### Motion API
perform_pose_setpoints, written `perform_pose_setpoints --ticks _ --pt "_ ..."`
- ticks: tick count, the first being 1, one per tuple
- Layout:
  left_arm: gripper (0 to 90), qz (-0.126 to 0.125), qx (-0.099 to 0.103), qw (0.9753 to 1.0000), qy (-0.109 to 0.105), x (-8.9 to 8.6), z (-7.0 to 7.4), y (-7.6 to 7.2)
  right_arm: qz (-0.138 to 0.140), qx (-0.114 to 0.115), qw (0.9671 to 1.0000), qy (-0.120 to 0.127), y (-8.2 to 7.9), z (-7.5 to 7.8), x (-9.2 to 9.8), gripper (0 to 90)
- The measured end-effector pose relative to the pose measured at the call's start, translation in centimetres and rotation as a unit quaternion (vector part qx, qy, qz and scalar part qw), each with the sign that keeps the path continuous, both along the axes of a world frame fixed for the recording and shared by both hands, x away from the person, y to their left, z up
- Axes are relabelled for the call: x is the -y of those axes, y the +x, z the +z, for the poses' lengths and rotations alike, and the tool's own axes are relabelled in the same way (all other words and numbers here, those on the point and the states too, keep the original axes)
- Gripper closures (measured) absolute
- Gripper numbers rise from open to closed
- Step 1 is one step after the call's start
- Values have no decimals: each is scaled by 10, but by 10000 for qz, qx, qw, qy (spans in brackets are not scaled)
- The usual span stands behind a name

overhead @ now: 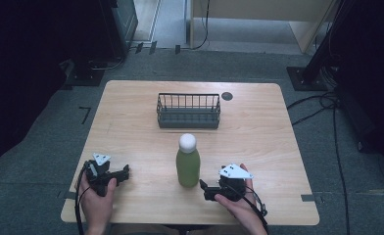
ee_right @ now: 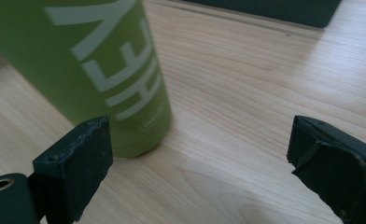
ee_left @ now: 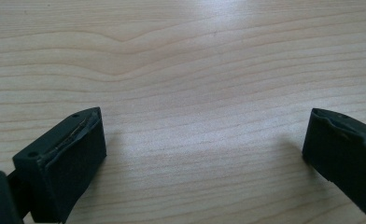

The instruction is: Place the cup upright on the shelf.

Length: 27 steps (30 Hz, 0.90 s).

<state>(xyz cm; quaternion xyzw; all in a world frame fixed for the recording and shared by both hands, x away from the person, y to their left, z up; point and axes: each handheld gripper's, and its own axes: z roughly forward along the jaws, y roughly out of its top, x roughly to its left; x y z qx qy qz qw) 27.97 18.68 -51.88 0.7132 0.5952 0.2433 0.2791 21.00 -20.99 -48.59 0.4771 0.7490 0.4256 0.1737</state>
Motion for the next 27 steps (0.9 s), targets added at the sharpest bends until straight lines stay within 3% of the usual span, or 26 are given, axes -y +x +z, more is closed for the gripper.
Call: perform_pose_setpoints --ticks 13,27 --pt "0 0 0 10000 0 0 0 0 365 8 9992 144 -3 -1 -20 90" --pt "0 -6 1 10000 -1 0 0 0 325 164 9990 257 -2 8 -49 144"
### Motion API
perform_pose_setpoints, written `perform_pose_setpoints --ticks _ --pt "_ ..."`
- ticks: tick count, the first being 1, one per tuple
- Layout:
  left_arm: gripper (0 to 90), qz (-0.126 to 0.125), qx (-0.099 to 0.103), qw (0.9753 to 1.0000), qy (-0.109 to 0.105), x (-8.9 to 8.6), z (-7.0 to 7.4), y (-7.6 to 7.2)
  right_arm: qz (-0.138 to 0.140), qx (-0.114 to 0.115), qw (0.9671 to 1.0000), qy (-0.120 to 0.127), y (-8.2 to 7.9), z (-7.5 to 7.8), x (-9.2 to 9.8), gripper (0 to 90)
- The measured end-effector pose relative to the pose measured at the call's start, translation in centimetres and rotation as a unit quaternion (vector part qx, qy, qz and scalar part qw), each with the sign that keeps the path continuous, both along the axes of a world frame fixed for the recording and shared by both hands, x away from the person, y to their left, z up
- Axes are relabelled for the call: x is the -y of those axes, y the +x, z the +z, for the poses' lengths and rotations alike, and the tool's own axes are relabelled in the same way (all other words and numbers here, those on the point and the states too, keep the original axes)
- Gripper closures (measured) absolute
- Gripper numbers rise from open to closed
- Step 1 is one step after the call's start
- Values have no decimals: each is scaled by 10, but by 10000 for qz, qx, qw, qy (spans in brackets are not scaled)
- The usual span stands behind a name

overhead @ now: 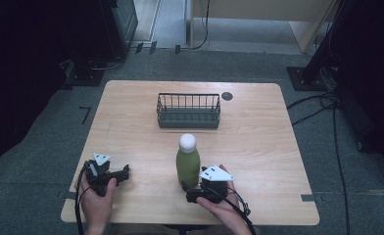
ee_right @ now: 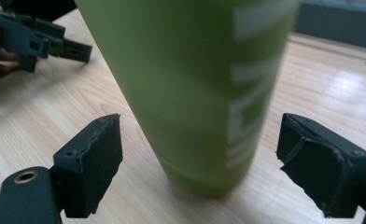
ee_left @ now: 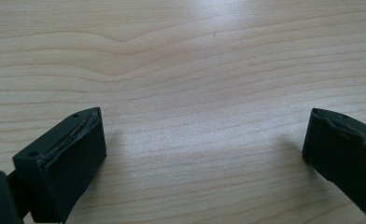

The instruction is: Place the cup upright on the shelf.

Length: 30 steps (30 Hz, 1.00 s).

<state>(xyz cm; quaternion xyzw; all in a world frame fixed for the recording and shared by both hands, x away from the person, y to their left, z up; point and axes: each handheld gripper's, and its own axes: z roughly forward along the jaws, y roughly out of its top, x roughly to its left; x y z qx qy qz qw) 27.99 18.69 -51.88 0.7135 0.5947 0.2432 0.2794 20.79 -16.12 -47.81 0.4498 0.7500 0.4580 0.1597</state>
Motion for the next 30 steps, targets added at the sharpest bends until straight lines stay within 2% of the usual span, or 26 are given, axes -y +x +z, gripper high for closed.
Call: perform_pose_setpoints --ticks 8,22,26,30 --pt "0 0 0 10000 2 0 0 0 -300 98 9993 195 10 10 -11 163" --pt "0 -2 1 10000 1 0 0 0 -416 129 9987 261 21 16 -21 146" --pt "0 -1 0 10000 -1 0 0 0 -449 354 9984 41 19 19 -25 182" --pt "0 0 1 10000 -1 0 0 0 -444 431 9981 -29 19 19 -25 189"
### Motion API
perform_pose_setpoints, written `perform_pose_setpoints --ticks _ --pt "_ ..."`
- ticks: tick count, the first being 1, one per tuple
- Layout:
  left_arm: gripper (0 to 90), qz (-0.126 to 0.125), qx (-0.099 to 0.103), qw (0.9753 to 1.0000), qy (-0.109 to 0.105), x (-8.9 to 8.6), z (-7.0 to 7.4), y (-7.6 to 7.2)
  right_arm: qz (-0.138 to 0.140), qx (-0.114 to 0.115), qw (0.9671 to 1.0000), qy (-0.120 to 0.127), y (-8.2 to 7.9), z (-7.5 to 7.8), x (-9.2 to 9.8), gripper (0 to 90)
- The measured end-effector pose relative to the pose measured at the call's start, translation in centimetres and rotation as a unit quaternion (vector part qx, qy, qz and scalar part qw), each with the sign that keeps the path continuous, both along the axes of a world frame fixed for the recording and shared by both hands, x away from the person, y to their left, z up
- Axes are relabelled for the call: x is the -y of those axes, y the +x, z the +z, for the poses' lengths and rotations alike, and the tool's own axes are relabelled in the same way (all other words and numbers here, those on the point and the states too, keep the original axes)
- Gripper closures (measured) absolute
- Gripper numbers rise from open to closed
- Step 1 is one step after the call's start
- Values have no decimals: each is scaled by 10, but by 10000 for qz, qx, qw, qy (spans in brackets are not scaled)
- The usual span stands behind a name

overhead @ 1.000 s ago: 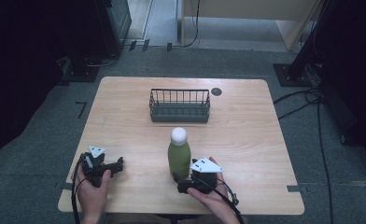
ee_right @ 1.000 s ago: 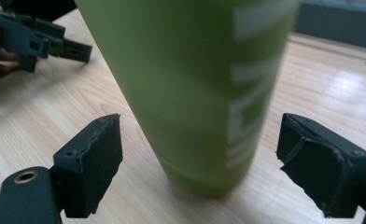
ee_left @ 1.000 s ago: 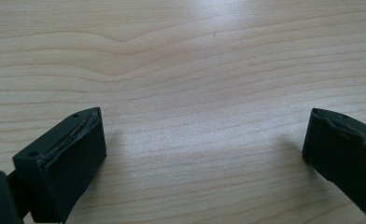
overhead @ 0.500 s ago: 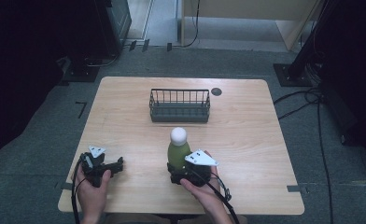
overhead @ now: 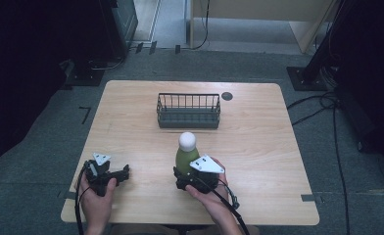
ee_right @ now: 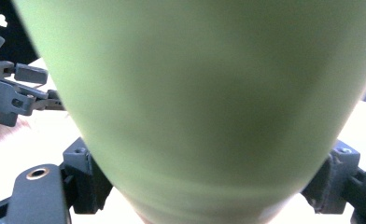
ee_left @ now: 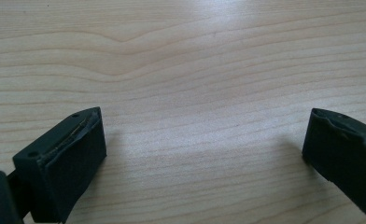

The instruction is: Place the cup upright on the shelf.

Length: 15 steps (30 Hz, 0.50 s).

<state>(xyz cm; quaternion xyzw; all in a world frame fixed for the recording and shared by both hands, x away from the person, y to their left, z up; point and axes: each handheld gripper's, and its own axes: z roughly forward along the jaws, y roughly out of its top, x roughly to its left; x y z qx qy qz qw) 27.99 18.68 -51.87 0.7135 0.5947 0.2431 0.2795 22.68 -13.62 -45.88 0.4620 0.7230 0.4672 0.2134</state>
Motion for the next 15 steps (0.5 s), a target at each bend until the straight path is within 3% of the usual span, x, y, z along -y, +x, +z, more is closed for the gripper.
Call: perform_pose_setpoints --ticks 7,15 --pt "0 8 10 10000 -11 0 0 0 -96 -20 9997 205 3 4 5 197" --pt "0 -3 6 10000 -4 0 0 0 -101 104 9997 186 9 15 8 199"
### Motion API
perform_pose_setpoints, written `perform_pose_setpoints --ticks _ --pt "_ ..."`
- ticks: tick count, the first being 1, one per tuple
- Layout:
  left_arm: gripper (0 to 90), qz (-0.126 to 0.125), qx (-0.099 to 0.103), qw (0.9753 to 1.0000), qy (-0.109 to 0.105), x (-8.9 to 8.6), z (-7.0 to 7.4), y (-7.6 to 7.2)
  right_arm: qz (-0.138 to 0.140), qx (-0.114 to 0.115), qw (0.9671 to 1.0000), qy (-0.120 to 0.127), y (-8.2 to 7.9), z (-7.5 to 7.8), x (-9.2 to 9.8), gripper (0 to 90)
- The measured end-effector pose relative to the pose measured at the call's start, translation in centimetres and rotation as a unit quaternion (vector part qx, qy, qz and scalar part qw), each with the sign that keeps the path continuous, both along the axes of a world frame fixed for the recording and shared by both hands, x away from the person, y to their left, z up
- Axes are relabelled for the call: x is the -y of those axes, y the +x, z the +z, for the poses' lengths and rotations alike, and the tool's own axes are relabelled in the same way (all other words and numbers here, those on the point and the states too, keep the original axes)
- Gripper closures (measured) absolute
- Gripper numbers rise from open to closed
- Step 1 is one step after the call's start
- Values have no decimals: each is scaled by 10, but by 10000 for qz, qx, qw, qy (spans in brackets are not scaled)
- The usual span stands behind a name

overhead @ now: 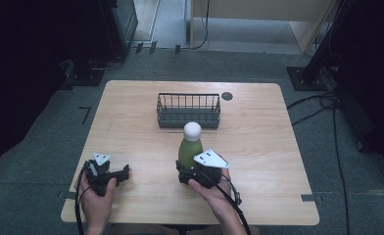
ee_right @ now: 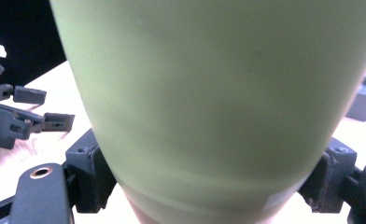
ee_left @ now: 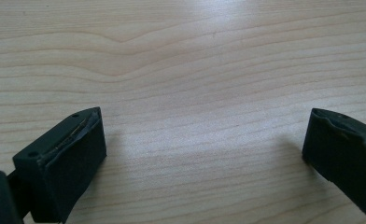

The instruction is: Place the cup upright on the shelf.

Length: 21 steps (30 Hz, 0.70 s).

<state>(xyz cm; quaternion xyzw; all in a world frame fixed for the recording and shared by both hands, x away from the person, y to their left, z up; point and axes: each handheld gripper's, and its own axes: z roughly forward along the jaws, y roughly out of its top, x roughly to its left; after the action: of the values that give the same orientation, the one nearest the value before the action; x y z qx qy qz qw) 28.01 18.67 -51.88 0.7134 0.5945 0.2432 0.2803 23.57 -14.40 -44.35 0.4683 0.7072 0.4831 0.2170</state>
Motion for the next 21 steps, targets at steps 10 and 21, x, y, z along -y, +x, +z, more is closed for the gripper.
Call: perform_pose_setpoints --ticks 10,21 --pt "0 12 12 10000 -7 0 0 0 -73 100 9999 31 15 16 2 200" --pt "0 -2 7 10000 -6 0 0 0 -171 249 9995 -52 34 33 3 200"
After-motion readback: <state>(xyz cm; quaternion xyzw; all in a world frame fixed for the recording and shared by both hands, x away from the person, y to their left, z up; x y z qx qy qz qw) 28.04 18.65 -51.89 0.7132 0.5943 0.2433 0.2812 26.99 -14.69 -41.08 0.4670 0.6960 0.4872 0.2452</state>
